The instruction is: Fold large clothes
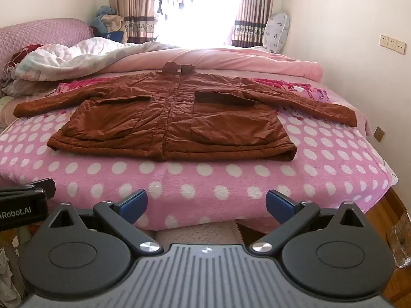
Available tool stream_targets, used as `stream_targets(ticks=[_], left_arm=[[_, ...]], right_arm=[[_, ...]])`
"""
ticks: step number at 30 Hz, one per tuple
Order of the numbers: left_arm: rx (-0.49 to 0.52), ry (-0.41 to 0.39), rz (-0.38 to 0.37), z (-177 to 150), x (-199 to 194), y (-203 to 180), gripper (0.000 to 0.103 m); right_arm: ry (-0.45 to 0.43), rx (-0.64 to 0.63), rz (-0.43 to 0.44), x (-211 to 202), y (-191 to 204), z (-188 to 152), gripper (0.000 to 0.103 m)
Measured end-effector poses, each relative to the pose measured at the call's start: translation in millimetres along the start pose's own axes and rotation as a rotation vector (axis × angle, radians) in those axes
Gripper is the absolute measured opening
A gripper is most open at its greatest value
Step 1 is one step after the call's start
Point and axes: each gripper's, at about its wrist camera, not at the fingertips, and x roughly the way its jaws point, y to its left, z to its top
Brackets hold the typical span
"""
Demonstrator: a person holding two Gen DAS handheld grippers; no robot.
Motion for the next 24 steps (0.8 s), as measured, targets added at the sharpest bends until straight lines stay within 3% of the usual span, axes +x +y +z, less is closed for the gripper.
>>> stream_targets(ticks=[24], left_arm=[[-0.006,-0.004,0.001,2.9,-4.1,2.0,0.103]], right_arm=[[-0.008,-0.004,-0.003,-2.4,1.1,2.1,0.103]])
